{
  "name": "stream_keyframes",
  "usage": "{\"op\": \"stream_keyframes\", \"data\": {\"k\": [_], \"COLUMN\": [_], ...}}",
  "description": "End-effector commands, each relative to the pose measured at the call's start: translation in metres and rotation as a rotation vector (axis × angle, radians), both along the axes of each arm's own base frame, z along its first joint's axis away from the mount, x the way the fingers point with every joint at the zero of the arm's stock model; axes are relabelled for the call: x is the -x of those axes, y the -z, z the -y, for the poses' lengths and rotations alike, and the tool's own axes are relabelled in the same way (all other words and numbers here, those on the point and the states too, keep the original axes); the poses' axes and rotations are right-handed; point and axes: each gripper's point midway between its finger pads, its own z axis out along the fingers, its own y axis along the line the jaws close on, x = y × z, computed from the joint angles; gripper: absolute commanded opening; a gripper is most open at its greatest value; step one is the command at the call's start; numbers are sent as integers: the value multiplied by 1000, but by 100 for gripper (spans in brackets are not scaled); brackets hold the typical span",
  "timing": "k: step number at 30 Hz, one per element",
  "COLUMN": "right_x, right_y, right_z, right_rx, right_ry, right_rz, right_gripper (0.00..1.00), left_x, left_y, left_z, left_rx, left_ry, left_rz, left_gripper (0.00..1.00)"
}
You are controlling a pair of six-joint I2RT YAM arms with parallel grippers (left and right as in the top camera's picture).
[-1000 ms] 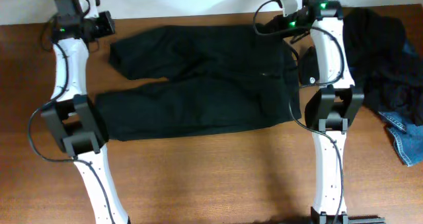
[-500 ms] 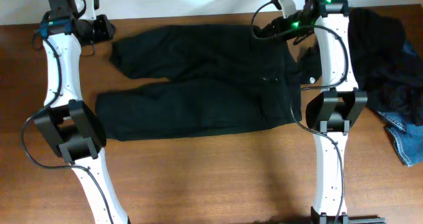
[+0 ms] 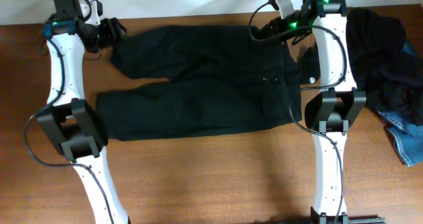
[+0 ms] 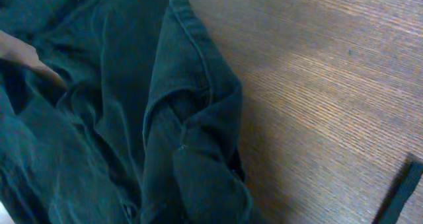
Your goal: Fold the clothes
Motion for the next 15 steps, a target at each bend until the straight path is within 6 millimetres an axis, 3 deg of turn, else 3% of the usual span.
{"op": "stream_keyframes", "data": {"k": [1,15], "right_x": [2,2], "right_y": [-38,-38], "right_z": [-10,-10], "right_rx": [-24,-22], "right_ry": [-34,-33], "right_rz": [83,83], "right_gripper": [4,4], "left_x": [-5,-8], "left_y": [39,56], "left_z": [10,-1], "left_rx": [66,-6], "left_ry": [12,-24], "left_rz": [-49,-63], "left_gripper": [75,74]}}
